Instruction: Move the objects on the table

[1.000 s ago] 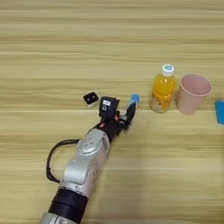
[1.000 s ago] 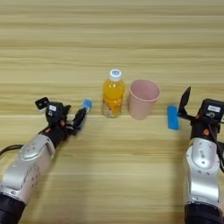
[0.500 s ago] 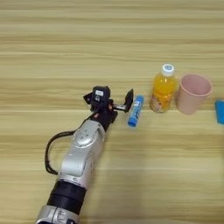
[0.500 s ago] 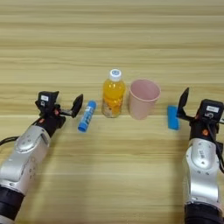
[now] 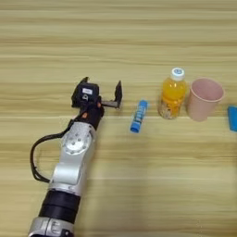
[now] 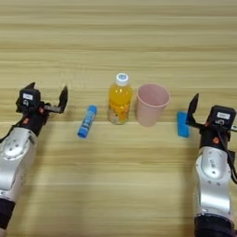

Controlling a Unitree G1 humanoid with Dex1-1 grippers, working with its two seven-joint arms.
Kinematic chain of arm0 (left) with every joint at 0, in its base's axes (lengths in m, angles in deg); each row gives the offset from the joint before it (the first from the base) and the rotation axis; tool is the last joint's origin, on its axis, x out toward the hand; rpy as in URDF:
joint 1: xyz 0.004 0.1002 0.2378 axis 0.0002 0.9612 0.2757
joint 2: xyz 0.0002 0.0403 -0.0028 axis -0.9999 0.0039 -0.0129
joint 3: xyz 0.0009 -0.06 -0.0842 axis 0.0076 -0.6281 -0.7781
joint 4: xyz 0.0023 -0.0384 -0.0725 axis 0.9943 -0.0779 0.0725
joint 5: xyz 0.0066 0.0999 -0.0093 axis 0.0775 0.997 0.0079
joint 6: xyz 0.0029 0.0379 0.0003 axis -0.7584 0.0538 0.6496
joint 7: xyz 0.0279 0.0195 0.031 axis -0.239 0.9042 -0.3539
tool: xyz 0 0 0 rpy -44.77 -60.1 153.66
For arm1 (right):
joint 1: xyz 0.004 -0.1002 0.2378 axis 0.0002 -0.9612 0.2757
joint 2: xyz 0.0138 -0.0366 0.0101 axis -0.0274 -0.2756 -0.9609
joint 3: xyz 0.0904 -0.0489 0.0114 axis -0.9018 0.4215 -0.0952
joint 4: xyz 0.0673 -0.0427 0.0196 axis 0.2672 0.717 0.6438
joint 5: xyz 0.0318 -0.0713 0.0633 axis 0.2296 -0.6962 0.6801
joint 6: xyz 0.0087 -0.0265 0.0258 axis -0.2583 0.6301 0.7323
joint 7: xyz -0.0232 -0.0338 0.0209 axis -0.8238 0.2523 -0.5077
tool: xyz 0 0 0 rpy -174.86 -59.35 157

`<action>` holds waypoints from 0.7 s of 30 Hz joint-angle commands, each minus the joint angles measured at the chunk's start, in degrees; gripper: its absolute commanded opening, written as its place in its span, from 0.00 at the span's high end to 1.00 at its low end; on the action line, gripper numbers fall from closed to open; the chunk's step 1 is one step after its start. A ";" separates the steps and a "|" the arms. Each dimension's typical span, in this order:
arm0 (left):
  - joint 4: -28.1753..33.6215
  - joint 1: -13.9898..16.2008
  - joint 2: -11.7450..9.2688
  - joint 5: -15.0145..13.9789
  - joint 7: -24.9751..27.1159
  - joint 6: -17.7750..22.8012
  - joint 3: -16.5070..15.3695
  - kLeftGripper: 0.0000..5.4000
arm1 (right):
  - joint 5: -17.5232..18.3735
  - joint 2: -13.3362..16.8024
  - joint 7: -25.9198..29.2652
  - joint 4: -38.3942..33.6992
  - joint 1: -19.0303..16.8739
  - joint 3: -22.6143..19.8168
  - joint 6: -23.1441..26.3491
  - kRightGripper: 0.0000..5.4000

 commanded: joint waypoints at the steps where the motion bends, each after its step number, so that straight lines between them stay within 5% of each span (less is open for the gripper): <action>1: -3.13 -0.50 -2.01 2.15 -1.64 -0.96 -2.26 0.00 | -0.26 -0.34 -0.41 -0.01 0.47 0.24 0.41 0.00; 12: -13.80 -2.59 -2.58 2.78 -1.66 -2.94 -3.57 0.00 | -0.25 -0.28 -0.41 -0.10 0.44 0.23 0.43 0.00; 21: -15.35 -3.21 -2.48 2.72 -0.77 -3.80 -3.35 0.00 | -0.19 -0.23 -0.35 -0.27 0.34 0.17 0.49 0.00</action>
